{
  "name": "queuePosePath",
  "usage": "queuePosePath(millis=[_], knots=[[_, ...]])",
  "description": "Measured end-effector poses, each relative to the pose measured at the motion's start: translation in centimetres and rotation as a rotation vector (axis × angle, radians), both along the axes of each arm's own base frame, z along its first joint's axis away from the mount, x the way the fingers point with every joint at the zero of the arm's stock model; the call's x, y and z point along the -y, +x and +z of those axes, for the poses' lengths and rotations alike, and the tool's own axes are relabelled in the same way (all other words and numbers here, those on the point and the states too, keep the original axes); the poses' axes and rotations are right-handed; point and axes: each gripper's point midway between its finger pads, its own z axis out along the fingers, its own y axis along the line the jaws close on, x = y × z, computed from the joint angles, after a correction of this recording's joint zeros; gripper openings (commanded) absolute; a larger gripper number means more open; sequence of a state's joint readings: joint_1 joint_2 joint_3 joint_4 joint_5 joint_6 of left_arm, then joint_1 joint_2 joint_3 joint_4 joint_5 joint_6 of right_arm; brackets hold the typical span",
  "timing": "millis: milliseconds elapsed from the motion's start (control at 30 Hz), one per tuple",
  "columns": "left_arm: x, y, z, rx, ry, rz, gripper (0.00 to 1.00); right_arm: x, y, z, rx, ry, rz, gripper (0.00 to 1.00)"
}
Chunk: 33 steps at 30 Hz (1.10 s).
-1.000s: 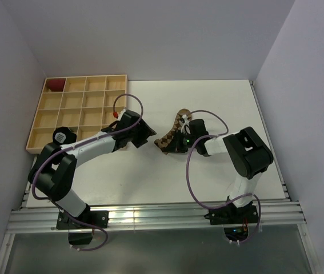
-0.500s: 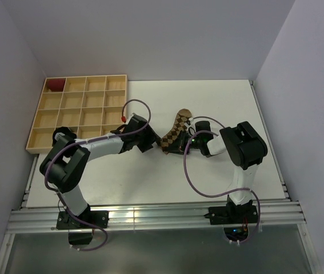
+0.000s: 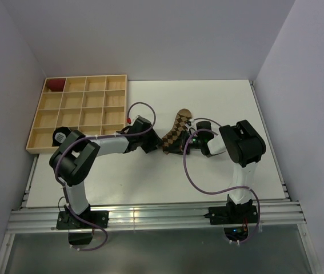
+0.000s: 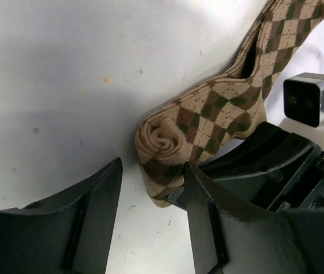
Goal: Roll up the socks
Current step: Roll the sock at the center of the board.
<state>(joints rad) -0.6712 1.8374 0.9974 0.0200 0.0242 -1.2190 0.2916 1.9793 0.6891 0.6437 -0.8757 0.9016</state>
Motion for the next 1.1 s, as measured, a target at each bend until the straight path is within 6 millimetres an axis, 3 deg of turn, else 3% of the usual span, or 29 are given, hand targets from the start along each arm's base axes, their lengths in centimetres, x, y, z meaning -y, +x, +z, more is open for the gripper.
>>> queuePosePath(millis=[233,367,467,500,600,700,833,1000,1100], knots=[[0.7,0.7,-0.4,0.001,0.001,-0.011,0.39,0.0,0.0,0.0,-0.006,0.003,0.003,0.0],[0.9,0.8,-0.7,-0.007,0.013,-0.017,0.21,0.0,0.0,0.0,-0.009,0.0,0.005,0.0],[0.9,0.9,-0.8,-0.018,0.031,-0.026,0.15,0.1,0.0,0.0,-0.001,-0.012,0.008,0.14],[1.0,0.9,-0.8,-0.023,0.039,-0.029,0.15,0.2,0.0,0.0,0.005,-0.025,0.008,0.23],[1.1,0.9,-0.7,-0.035,0.079,-0.043,0.14,0.4,0.0,0.5,0.047,-0.077,0.01,0.37],[1.1,1.1,-0.6,-0.048,0.143,-0.058,0.13,0.6,-0.3,1.4,0.134,-0.169,0.013,0.45],[-0.2,1.2,-0.5,-0.061,0.255,-0.069,0.13,0.7,-0.7,3.1,0.303,-0.318,0.017,0.5],[-1.9,0.6,-0.4,-0.09,0.364,-0.093,0.13,-1.1,-1.0,6.6,0.615,-0.485,0.037,0.52],[-2.1,0.6,-0.4,-0.1,0.394,-0.109,0.13,-2.1,-1.4,6.7,0.735,-0.582,0.058,0.52]])
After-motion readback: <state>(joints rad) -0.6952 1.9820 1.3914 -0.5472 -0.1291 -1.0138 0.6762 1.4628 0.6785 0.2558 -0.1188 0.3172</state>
